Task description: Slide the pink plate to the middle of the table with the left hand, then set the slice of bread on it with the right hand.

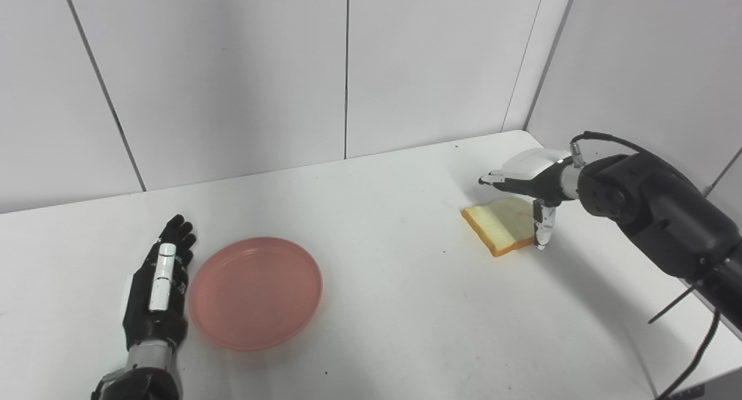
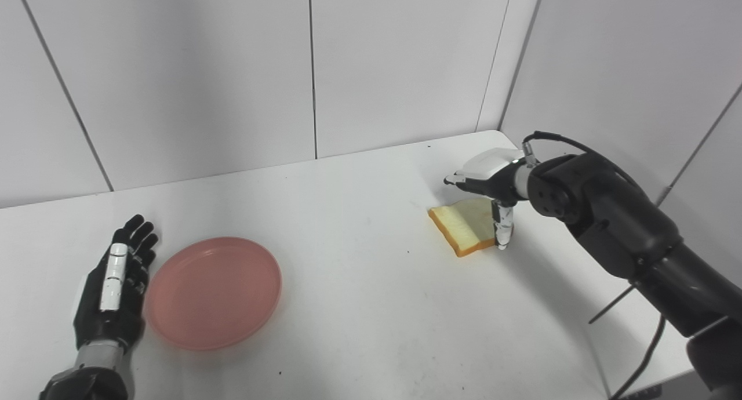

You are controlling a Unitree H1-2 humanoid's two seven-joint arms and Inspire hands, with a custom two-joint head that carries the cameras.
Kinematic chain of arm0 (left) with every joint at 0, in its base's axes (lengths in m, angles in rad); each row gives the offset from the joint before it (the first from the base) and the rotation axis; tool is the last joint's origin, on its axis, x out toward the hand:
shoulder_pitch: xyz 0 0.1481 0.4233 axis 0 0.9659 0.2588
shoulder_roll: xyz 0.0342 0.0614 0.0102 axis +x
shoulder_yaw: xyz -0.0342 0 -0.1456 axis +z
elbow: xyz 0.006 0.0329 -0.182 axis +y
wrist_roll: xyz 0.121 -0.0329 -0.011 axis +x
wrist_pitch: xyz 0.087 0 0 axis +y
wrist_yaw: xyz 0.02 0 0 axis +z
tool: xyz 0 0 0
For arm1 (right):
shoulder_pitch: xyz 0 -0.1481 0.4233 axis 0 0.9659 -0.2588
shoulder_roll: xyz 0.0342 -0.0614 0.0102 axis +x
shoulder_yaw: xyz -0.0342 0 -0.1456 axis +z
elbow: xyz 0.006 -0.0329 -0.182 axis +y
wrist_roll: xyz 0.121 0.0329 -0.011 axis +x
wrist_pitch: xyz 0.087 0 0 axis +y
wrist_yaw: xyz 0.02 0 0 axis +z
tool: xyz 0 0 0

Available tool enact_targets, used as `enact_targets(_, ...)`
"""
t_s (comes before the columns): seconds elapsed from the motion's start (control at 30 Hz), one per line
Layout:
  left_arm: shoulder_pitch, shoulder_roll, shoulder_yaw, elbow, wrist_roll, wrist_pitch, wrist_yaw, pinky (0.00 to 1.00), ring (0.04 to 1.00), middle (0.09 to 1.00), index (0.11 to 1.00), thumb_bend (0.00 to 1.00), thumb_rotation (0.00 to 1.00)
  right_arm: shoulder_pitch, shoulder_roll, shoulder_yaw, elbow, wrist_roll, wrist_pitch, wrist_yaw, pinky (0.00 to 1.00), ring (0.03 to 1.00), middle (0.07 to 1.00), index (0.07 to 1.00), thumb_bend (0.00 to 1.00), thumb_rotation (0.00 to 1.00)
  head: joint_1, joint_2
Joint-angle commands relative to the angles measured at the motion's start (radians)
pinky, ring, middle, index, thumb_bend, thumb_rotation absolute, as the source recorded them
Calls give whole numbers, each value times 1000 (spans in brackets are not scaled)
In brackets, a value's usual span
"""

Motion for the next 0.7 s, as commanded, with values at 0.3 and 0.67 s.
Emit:
enact_targets(0.3,17,-6,1,-1,-7,28,9,1000,929,902,830,691,703,-118,11,34,68,-27,-30,27,982,1000,1000,988,1000,146,9,-2)
enact_targets(0.67,21,-2,4,-13,-11,39,7,1000,923,898,824,687,702,-96,20,22,155,13,-121,-87,977,989,984,938,1000,172,15,5)
